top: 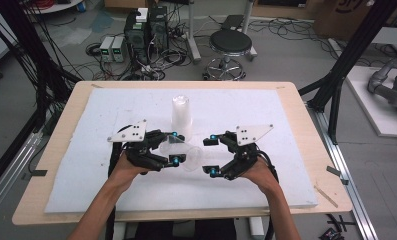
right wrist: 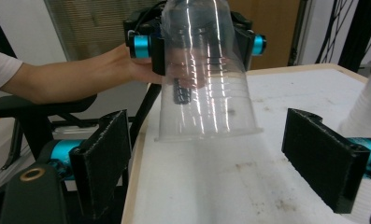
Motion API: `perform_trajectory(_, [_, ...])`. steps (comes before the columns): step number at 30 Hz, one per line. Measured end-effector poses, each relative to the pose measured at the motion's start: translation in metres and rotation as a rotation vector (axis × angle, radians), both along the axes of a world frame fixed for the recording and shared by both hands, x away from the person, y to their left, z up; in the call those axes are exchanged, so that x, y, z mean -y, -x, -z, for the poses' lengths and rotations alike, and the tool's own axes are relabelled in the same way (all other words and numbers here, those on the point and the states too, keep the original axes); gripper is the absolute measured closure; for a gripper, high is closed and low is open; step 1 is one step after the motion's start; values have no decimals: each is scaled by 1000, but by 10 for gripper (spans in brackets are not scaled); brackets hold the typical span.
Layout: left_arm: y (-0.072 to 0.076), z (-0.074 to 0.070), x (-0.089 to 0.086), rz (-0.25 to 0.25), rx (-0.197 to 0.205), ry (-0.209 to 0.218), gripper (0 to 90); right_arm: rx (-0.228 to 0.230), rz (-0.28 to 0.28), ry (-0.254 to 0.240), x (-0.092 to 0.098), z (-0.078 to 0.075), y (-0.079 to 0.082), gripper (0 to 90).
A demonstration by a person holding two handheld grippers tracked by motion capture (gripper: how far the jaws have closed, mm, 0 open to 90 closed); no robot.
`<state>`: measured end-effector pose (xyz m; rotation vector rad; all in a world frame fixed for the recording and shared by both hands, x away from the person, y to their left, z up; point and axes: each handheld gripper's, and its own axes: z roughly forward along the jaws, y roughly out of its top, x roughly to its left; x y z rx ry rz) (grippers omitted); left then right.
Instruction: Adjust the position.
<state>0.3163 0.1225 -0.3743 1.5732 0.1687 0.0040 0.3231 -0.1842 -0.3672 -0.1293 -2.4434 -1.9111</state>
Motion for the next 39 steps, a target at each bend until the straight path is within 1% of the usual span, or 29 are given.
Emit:
perform_trajectory(7, [2, 1, 5, 9, 5, 6, 389, 4, 4, -36, -10, 0, 0, 155])
perform_trajectory(8, [3, 1, 6, 9, 1, 8, 389, 13, 1, -43, -12, 1, -1, 156])
perform_trajectory(9, [3, 1, 7, 12, 7, 2, 389, 13, -1, -43, -13, 1, -1, 156])
perform_trajectory(13, [4, 1, 9, 14, 4, 6, 389, 8, -20, -35, -20, 2, 0, 156])
perform_trajectory(15, [4, 1, 10, 17, 6, 5, 389, 8, -29, -26, -24, 3, 1, 156])
perform_trajectory(16, [4, 1, 10, 18, 6, 6, 389, 14, -35, -16, -27, 4, 1, 156])
perform_trajectory(17, [5, 1, 10, 18, 3, 8, 389, 20, -37, -16, -28, 4, 1, 156])
perform_trajectory(19, [5, 1, 11, 22, 6, 6, 389, 15, -49, -6, -32, 6, 3, 156])
perform_trajectory(21, [5, 1, 11, 24, 5, 5, 389, 23, -53, -3, -36, 7, 3, 156])
perform_trajectory(23, [5, 1, 12, 26, 7, 5, 389, 18, -52, 1, -38, 8, 4, 156])
perform_trajectory(27, [5, 1, 11, 27, 8, 4, 389, 19, -58, 1, -41, 9, 4, 203])
perform_trajectory(31, [5, 1, 11, 28, 6, 8, 389, 28, -57, 4, -41, 10, 4, 210])
perform_trajectory(32, [5, 1, 11, 31, 7, 6, 389, 25, -56, 5, -41, 10, 4, 226])
perform_trajectory(35, [6, 2, 12, 36, 6, 2, 389, 36, -53, 11, -40, 10, 4, 291])
perform_trajectory(39, [5, 3, 11, 37, 6, -4, 389, 41, -54, 18, -40, 11, 3, 315])
